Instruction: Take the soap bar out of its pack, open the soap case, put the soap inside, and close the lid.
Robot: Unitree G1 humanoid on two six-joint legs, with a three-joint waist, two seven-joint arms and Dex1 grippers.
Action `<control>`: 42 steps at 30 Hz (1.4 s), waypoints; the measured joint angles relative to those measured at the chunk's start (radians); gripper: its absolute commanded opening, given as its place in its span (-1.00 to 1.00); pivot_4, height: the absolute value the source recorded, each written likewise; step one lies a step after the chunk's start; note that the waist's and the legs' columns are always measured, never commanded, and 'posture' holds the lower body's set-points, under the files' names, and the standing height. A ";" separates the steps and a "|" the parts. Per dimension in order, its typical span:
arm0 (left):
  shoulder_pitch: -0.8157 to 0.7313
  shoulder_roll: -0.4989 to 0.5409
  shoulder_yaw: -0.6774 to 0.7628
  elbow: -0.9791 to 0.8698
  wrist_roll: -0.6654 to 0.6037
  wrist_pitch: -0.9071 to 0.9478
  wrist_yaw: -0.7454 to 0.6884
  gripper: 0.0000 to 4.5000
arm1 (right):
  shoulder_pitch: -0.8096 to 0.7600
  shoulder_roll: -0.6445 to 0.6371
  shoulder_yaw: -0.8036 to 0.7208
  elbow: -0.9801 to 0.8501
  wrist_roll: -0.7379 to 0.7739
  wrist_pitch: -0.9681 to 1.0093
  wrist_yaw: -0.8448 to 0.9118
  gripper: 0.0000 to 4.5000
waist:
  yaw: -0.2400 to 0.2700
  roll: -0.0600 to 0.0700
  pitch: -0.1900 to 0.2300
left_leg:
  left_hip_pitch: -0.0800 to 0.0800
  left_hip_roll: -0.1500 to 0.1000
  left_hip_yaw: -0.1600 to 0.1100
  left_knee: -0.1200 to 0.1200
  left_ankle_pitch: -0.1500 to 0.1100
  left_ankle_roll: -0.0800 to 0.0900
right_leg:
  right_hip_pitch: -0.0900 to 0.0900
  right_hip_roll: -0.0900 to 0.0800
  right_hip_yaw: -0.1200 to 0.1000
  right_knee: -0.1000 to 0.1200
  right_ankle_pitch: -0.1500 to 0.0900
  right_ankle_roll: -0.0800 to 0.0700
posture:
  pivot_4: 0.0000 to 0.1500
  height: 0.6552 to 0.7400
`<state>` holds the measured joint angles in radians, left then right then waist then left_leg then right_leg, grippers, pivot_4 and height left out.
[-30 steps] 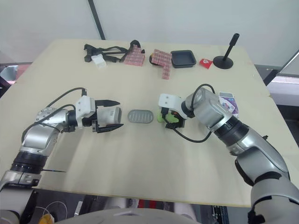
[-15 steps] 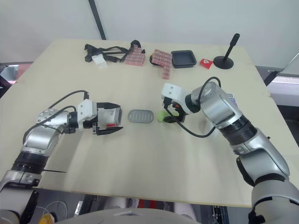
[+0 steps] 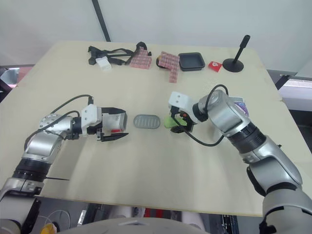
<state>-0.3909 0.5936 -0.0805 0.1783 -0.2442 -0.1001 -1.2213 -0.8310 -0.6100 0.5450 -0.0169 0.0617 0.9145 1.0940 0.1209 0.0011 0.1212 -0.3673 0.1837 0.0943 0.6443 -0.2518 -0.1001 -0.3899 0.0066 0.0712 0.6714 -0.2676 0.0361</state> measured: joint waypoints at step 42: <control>-0.014 0.082 0.056 0.081 -0.005 -0.007 -0.020 1.00 | -0.121 0.159 0.037 -0.020 -0.015 0.028 0.017 0.04 | -0.007 0.000 0.000 | 0.000 0.001 0.001 0.000 0.000 -0.001 | -0.004 0.000 -0.001 0.004 0.000 0.000 | 1.00 1.00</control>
<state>-0.4052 0.6757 -0.0242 0.2593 -0.2495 -0.1070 -1.2411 -0.9519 -0.4515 0.5821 -0.0369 0.0467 0.9428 1.1107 0.1137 0.0011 0.1212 -0.3675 0.1845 0.0954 0.6446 -0.2513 -0.1008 -0.3935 0.0069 0.0701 0.6754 -0.2677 0.0359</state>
